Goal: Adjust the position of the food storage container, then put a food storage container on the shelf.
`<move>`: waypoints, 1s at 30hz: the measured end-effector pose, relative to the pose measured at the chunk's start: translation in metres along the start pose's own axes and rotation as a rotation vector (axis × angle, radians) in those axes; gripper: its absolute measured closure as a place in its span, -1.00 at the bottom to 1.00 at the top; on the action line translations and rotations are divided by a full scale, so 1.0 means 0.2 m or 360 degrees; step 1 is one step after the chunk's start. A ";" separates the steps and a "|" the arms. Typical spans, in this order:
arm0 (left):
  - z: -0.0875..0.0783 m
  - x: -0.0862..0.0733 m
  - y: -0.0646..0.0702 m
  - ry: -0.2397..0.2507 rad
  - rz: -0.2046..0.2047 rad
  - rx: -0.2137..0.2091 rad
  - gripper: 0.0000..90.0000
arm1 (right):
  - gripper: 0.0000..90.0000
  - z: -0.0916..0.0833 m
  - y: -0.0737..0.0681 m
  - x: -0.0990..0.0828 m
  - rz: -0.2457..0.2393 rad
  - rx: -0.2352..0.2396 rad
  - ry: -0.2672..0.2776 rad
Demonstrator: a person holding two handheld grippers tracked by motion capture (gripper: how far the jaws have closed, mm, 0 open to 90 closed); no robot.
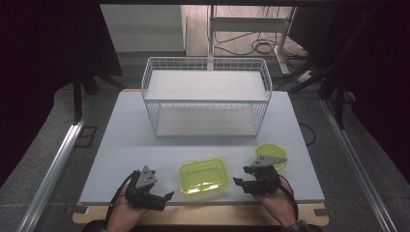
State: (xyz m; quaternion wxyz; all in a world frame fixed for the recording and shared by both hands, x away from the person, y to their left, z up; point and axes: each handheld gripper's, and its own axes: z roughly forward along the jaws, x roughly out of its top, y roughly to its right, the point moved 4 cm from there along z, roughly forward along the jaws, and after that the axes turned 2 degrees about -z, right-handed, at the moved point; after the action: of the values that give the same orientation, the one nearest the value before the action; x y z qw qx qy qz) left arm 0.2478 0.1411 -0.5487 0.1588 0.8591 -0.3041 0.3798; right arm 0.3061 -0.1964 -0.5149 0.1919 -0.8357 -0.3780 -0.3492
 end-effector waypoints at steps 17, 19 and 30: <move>0.01 -0.04 -0.04 0.0073 -0.0046 0.0036 -1.00 | -0.75 0.02 -0.01 -0.03 0.0095 0.0081 0.0029; 0.01 -0.04 -0.04 0.0067 -0.0036 0.0048 -0.99 | -0.81 0.03 -0.01 -0.03 0.0132 0.0110 0.0011; 0.02 -0.05 -0.03 0.0039 0.0007 0.0067 -0.99 | -0.39 0.06 0.01 0.07 0.0340 0.0213 0.0049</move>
State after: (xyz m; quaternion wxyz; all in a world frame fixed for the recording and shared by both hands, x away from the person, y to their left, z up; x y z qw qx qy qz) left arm 0.2498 0.1479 -0.5587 0.1435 0.8568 -0.2960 0.3971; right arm 0.3187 -0.1843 -0.5129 0.2890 -0.8511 -0.3062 -0.3136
